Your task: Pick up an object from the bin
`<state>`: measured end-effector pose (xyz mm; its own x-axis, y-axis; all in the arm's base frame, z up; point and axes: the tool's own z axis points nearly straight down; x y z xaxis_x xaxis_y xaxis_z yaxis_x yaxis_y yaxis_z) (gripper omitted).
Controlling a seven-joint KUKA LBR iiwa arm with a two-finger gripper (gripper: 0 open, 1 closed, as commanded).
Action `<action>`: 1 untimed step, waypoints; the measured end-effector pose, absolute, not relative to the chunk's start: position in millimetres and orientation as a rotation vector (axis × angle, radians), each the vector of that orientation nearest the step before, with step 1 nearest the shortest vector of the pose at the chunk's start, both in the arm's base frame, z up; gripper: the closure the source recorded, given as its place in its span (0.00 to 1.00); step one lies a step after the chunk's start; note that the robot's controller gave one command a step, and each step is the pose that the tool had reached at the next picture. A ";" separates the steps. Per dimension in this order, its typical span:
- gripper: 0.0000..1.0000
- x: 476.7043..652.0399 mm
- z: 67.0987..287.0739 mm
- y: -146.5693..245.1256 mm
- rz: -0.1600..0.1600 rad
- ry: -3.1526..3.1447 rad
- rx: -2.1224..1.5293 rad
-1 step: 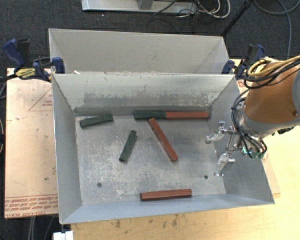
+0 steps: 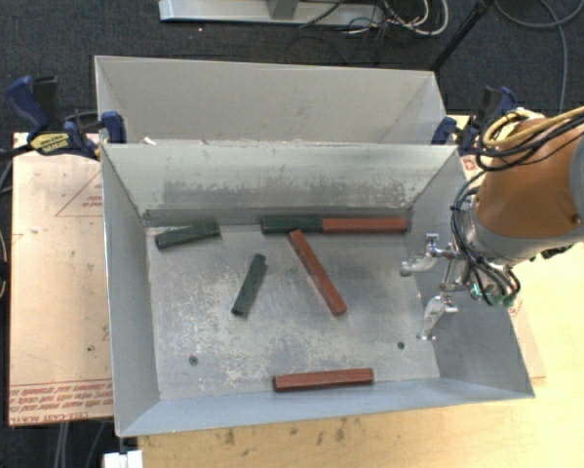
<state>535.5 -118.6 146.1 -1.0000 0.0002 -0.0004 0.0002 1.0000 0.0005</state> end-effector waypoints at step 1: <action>0.00 561.5 144.3 -107.4 -0.001 3.138 0.136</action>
Offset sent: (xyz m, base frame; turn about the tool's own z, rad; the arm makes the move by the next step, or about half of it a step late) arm 0.0600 0.0338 -0.0207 0.1477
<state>561.5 -107.4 144.3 -0.9962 0.0868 -0.0008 0.0868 0.9962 -0.0005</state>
